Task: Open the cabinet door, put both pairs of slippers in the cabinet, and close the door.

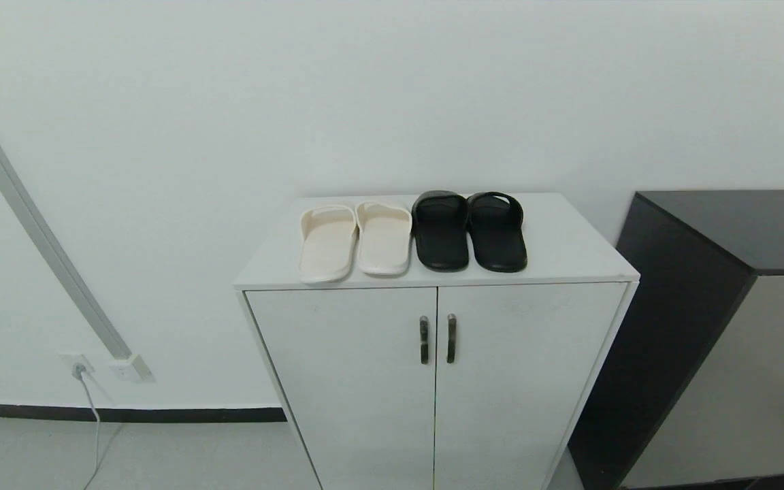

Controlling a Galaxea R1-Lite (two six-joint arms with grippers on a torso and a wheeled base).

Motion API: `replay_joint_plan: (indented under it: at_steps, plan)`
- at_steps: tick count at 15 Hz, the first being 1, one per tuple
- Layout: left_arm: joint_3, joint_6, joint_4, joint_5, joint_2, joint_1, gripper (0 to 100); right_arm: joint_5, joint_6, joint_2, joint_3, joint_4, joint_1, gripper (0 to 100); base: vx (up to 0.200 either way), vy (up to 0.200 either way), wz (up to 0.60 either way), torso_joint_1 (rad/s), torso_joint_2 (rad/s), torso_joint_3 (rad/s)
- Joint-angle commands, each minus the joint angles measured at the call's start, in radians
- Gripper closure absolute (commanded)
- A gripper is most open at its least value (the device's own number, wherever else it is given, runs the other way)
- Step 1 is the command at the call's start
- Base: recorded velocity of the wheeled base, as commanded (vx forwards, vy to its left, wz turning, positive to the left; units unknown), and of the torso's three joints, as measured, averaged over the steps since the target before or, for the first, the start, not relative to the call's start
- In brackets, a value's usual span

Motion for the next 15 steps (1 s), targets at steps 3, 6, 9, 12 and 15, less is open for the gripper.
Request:
replay_joint_plan:
  at_steps: [3, 6, 9, 12, 15]
  plan:
    - [-0.001, 0.000, 0.000, 0.001, 0.001, 0.000, 100, 0.003, 0.000, 0.008, 0.000, -0.001, 0.005, 0, 0.000, 0.000, 0.00, 0.000, 0.00, 0.000]
    - [0.001, -0.002, 0.000, 0.001, 0.001, 0.000, 100, -0.002, -0.010, 0.000, 0.000, 0.000, 0.000, 0, 0.000, 0.000, 0.00, 0.000, 0.00, 0.000]
    - [-0.001, 0.000, 0.000, 0.001, 0.001, -0.001, 100, 0.000, 0.047, 0.091, -0.206, 0.006, 0.015, 0, 0.000, 0.000, 0.00, 0.000, 0.00, 0.000]
    - [-0.001, 0.000, 0.000, 0.001, 0.001, 0.000, 100, 0.083, 0.079, 0.413, -0.368, 0.092, 0.095, 0, 0.000, 0.000, 0.00, 0.000, 0.00, 0.000]
    - [-0.001, 0.000, 0.000, -0.001, 0.001, 0.000, 100, 0.109, 0.075, 0.752, -0.383, -0.190, 0.157, 0, 0.000, 0.000, 0.00, 0.000, 0.00, 0.000]
